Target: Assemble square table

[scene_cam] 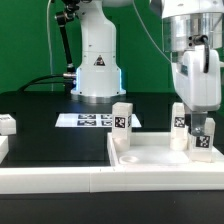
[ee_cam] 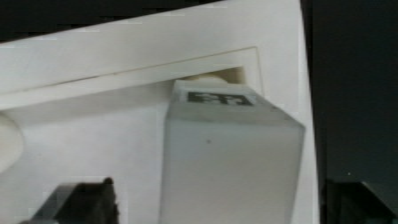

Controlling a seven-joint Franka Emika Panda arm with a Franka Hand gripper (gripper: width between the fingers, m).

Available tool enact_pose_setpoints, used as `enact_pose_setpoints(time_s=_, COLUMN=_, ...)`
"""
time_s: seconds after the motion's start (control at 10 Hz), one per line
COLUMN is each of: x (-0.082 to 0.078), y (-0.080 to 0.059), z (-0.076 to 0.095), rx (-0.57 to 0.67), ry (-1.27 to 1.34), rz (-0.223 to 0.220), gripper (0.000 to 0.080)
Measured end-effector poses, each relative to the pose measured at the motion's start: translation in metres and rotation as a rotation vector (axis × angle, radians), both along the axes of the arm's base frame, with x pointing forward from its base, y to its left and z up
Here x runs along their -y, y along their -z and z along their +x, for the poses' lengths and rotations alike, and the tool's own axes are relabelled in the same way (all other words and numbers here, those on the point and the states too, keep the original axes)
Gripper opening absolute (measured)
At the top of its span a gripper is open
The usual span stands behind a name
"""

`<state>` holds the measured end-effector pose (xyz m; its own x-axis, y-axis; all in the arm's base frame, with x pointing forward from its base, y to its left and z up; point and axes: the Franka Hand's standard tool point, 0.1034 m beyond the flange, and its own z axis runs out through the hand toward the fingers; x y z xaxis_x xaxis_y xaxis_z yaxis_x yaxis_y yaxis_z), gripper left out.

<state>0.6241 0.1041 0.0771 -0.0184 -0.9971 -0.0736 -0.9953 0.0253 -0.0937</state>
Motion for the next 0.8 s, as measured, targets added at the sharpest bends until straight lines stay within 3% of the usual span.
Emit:
enact_pose_setpoints(time_s=0.3, x=0.0000, y=-0.0012, z=0.0052, rx=0.050, ry=-0.322, rz=-0.039, gripper=0.0648)
enact_pose_setpoints(time_s=0.8, x=0.0015, y=-0.0018, z=0.0080, rx=0.085, ry=-0.622, rz=-0.085, gripper=0.0648)
